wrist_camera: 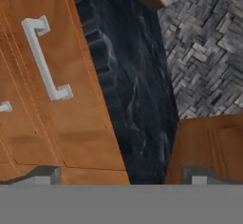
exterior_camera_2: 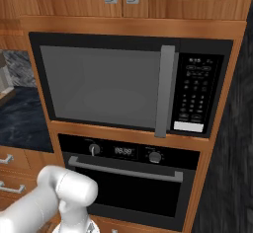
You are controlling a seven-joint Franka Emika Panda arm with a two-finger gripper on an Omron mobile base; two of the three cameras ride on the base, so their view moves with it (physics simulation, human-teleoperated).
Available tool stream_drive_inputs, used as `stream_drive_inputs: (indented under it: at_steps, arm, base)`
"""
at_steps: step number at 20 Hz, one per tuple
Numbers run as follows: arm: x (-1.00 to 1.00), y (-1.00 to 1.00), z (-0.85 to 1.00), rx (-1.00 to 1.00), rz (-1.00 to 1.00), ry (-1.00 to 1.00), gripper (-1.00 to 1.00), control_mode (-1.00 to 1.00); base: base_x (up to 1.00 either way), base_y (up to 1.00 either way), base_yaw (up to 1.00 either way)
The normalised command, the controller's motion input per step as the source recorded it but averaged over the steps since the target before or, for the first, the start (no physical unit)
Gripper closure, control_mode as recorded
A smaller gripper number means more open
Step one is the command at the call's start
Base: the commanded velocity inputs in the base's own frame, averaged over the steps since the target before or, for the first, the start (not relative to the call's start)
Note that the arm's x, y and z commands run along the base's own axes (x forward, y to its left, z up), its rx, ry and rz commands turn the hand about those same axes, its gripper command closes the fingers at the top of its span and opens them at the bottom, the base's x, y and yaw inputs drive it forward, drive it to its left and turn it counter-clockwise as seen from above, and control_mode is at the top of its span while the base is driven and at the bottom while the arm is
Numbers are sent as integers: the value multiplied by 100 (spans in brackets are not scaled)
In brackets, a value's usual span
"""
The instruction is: Take the pizza cutter from the drawer on the left and place it on the dining counter for cutting.
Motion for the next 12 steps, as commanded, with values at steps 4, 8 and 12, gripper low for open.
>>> stream_drive_inputs:
  at_steps: [4, 8, 12]
  arm:
    - [18, 21, -70, -23, 16, -1, -100, -100]
    - [5, 2, -51, -18, 12, -12, -100, -100]
    - [3, 0, -29, -14, 9, -28, -100, -100]
  base:
    - [0, 0, 0]
    - [0, 0, 0]
    - [0, 0, 0]
